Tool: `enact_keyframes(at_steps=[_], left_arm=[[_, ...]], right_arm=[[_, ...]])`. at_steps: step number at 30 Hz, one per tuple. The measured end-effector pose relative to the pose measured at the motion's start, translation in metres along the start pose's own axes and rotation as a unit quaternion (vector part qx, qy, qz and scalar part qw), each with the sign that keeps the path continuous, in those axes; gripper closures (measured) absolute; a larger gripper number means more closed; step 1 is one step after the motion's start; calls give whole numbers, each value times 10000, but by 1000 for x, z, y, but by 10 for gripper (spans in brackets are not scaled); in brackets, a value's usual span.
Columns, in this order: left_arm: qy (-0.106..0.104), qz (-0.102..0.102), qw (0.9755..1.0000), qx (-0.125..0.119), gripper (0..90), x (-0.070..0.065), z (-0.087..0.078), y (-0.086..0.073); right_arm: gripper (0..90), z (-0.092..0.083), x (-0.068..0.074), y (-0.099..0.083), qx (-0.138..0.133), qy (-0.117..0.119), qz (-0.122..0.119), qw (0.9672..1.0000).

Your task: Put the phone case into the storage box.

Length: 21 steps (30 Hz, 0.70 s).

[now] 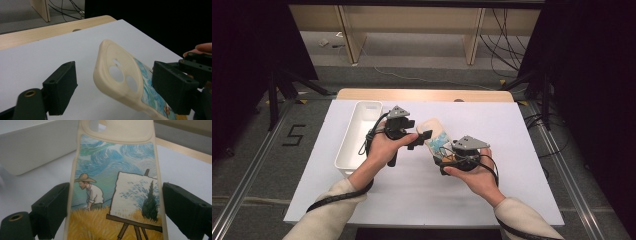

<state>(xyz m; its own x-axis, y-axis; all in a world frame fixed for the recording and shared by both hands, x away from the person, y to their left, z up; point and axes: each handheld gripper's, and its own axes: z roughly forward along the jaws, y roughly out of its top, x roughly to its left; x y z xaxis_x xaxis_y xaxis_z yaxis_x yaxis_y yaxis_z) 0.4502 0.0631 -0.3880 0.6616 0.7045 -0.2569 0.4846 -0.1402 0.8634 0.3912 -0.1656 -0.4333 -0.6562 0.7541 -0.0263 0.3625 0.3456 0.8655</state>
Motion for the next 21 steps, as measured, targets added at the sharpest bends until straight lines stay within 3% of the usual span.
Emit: enact_keyframes(at_steps=[6,21], left_arm=[[-87,-132,9998,92,253,3,8,6],[-62,-105,9999,29,294,5,8,12]], right_arm=[[116,0,5,1,-50,39,-142,9999],[116,-1,9,2,-123,66,-216,9997]])
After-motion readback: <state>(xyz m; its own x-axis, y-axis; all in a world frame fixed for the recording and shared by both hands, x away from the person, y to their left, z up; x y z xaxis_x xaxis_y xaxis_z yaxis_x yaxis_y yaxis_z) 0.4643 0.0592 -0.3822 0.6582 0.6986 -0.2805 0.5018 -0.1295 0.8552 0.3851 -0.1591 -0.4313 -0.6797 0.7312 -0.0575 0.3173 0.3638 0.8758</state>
